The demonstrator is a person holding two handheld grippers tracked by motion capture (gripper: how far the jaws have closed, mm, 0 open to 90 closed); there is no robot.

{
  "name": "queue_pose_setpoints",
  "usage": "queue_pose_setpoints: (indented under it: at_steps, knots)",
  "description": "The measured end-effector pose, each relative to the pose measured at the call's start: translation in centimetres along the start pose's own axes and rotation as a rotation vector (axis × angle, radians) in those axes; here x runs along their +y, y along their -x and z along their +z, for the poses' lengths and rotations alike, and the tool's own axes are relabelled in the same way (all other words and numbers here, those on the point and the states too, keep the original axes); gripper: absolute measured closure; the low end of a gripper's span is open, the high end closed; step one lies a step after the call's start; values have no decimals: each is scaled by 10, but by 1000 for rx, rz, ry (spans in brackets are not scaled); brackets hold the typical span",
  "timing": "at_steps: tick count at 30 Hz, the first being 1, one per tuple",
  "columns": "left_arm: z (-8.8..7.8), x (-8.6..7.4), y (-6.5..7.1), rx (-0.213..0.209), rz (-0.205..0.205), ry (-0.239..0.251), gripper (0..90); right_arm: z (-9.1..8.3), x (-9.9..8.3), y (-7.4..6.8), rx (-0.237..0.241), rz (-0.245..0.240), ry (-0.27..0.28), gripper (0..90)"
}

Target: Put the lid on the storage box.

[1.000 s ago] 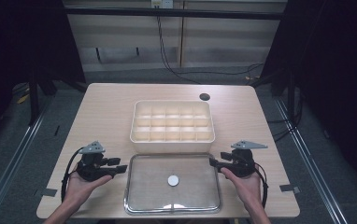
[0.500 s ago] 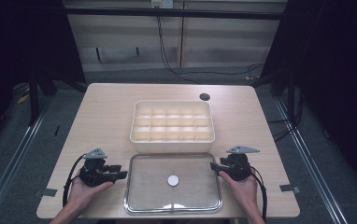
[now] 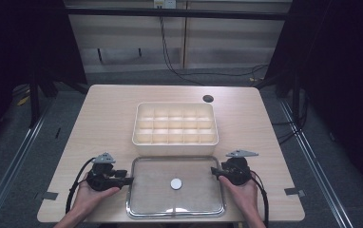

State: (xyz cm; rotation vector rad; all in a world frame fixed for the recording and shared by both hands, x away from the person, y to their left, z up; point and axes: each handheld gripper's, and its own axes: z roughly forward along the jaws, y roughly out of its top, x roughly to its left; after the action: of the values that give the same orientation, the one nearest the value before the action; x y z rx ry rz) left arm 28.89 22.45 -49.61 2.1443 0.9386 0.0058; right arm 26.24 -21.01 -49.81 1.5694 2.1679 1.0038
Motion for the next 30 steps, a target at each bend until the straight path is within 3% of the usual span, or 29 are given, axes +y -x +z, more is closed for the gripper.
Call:
queue_pose_setpoints:
  at_steps: [6, 14, 15, 16, 20, 21, 22, 25, 30]
  knots:
    - [2, 1, 3, -10, 17, -7, 563, 0, 0, 0, 6, 4, 3, 496]
    - [5, 2, 7, -11, 41, -12, 623, 0, -2, 5, 59, 100, 23, 500]
    - [5, 2, 7, -8, 42, -15, 623, 0, -3, 6, 71, 131, 29, 500]
    - [5, 2, 6, -12, 36, -16, 641, -1, -4, 11, 103, 207, 40, 515]
    - [5, 2, 6, -12, 40, -17, 643, -2, -8, 17, 153, 301, 54, 543]
    - [5, 2, 6, -12, 40, -17, 646, -2, -8, 17, 153, 301, 54, 543]
    - [5, 2, 7, -11, 41, -15, 645, -2, -10, 20, 186, 356, 59, 567]
    - [5, 2, 7, -11, 39, -15, 646, -3, -12, 23, 200, 390, 55, 615]
    - [5, 2, 7, -9, 39, -16, 648, -4, -12, 23, 200, 389, 60, 627]
